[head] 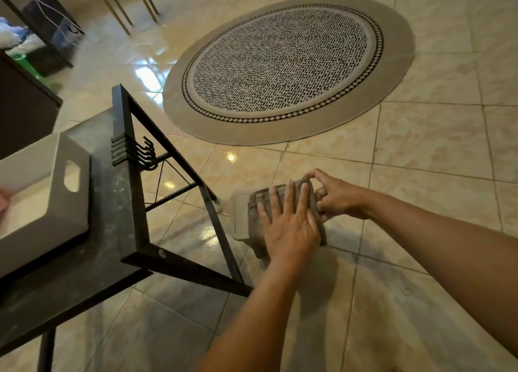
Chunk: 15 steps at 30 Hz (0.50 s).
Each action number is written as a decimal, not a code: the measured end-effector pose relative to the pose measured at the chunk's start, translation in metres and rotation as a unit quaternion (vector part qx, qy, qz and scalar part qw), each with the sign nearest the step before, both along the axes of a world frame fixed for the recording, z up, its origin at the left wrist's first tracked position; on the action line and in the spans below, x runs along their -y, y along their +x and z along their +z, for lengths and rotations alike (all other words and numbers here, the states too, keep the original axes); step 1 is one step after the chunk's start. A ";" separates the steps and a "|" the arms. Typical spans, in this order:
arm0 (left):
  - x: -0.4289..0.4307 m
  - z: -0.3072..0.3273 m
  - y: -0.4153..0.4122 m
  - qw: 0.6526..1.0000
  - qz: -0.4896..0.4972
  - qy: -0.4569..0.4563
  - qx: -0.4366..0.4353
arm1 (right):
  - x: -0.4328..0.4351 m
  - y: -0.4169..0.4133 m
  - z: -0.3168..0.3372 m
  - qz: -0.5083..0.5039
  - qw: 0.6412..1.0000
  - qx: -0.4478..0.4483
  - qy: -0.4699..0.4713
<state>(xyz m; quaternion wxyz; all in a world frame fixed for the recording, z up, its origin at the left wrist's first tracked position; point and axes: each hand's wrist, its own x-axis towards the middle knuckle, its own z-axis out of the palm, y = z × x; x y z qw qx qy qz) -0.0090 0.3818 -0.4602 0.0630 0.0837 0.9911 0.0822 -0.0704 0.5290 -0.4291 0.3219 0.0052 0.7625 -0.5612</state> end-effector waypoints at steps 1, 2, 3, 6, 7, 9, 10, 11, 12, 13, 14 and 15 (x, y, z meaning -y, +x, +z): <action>0.006 -0.004 -0.012 1.000 0.005 -0.007 0.000 | -0.001 0.001 0.000 -0.006 1.000 0.000 -0.003; 0.017 -0.005 -0.022 0.999 0.033 -0.012 0.001 | -0.001 0.001 0.000 -0.011 1.000 0.001 -0.006; 0.031 -0.008 -0.030 0.997 0.073 -0.016 0.004 | 0.000 0.001 0.000 -0.012 1.000 -0.001 -0.005; 0.055 -0.006 -0.015 0.983 0.182 0.008 0.015 | 0.002 -0.002 -0.001 -0.007 1.000 -0.005 0.000; 0.050 -0.002 -0.001 0.983 0.181 0.015 0.016 | 0.002 -0.003 -0.001 -0.006 1.000 -0.003 -0.001; 0.028 0.004 0.024 0.992 0.124 0.030 0.014 | 0.001 -0.004 -0.002 -0.001 1.000 0.002 -0.007; 0.016 0.002 0.028 0.996 0.083 0.036 0.020 | 0.002 -0.004 -0.003 0.002 1.000 0.002 -0.007; 0.006 0.001 0.024 0.998 0.047 0.034 0.023 | 0.002 -0.003 -0.003 0.002 1.000 0.000 -0.003; 0.000 -0.001 0.014 0.999 0.024 0.027 0.023 | 0.001 -0.001 -0.002 0.001 1.000 -0.003 0.002; 0.000 -0.001 0.003 0.999 0.020 0.016 0.021 | 0.001 0.000 -0.002 -0.001 1.000 -0.005 0.004; 0.005 -0.002 -0.009 0.999 0.029 0.005 0.020 | 0.001 0.001 -0.002 -0.007 1.000 -0.006 0.003; 0.014 0.000 -0.019 0.998 0.056 -0.001 0.021 | 0.001 0.002 -0.001 -0.014 1.000 -0.005 0.001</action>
